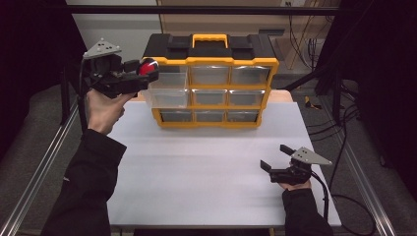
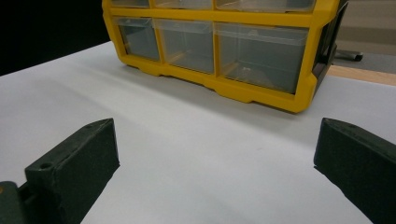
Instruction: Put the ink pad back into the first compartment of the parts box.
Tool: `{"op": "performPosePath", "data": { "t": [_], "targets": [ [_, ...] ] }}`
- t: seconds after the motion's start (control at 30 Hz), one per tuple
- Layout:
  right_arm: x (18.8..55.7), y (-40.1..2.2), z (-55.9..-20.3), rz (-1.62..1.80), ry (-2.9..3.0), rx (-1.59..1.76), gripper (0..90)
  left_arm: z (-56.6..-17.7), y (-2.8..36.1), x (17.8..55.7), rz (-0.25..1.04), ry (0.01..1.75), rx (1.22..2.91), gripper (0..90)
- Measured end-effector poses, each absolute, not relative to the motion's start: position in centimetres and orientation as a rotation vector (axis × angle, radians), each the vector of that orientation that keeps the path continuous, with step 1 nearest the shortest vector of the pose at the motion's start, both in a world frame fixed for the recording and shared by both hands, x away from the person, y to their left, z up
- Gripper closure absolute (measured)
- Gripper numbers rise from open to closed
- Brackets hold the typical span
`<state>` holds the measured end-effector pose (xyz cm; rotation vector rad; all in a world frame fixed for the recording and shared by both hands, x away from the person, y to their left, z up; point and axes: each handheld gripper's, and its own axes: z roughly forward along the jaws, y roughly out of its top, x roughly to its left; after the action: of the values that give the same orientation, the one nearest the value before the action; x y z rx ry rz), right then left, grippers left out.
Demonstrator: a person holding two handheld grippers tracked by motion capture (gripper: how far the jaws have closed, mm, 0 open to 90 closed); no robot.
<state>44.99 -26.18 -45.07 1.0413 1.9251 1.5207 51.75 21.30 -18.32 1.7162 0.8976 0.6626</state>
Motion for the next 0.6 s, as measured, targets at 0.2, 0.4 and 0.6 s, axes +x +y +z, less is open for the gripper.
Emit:
{"op": "performPosePath", "data": {
  "t": [0.2, 0.4, 0.6],
  "targets": [
    [45.0, -26.2, -45.1, 1.522, 1.927, 1.041, 0.0, -18.9, 20.9, 53.1, 0.660, 0.928, 1.737, 29.2],
    [45.0, -26.2, -45.1, 1.523, 1.925, 1.044, 0.0, -19.6, 20.6, 54.2, 0.651, 0.952, 1.754, 29.2],
    [45.0, -26.2, -45.1, 1.522, 1.926, 1.044, 0.0, -20.1, 20.4, 54.7, 0.655, 0.960, 1.775, 29.1]
  ]
}}
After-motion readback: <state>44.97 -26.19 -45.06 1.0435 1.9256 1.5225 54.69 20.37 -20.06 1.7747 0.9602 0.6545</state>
